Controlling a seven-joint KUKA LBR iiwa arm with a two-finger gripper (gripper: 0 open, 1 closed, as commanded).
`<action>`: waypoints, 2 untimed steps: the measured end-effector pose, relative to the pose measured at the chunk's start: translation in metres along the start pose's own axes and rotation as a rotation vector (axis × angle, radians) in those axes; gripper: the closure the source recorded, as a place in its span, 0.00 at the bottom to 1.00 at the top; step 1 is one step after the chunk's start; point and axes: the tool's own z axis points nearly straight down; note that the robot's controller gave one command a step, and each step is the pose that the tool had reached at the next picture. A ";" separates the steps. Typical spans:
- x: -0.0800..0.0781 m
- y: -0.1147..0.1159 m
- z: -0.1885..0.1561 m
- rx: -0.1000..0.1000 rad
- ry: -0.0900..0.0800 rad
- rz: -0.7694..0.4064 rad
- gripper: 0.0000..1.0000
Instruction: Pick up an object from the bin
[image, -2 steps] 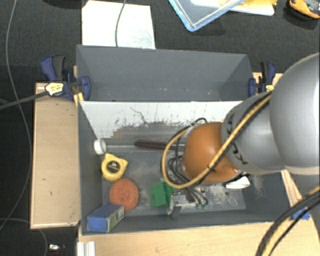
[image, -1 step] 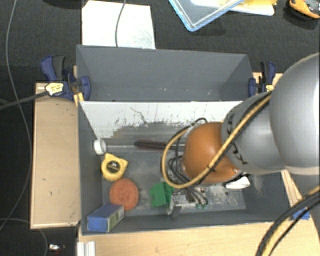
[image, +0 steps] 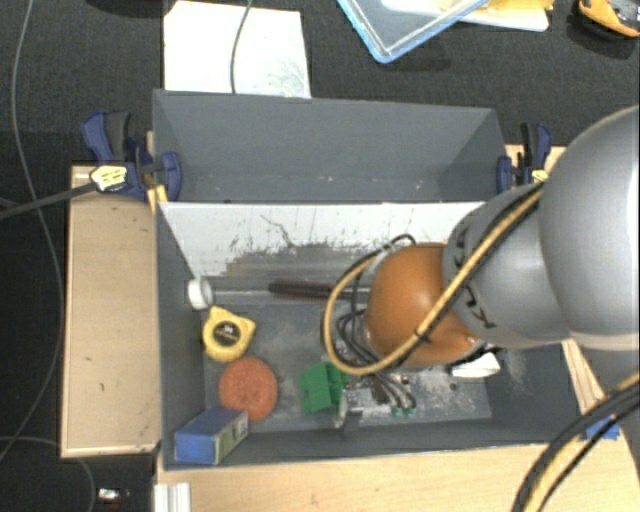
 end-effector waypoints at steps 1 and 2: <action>-0.002 -0.012 -0.001 0.000 -0.001 0.029 0.00; -0.003 -0.012 -0.002 -0.001 -0.002 0.032 1.00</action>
Offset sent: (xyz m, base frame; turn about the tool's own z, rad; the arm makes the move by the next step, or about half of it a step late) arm 0.0000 0.0000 0.0000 0.0000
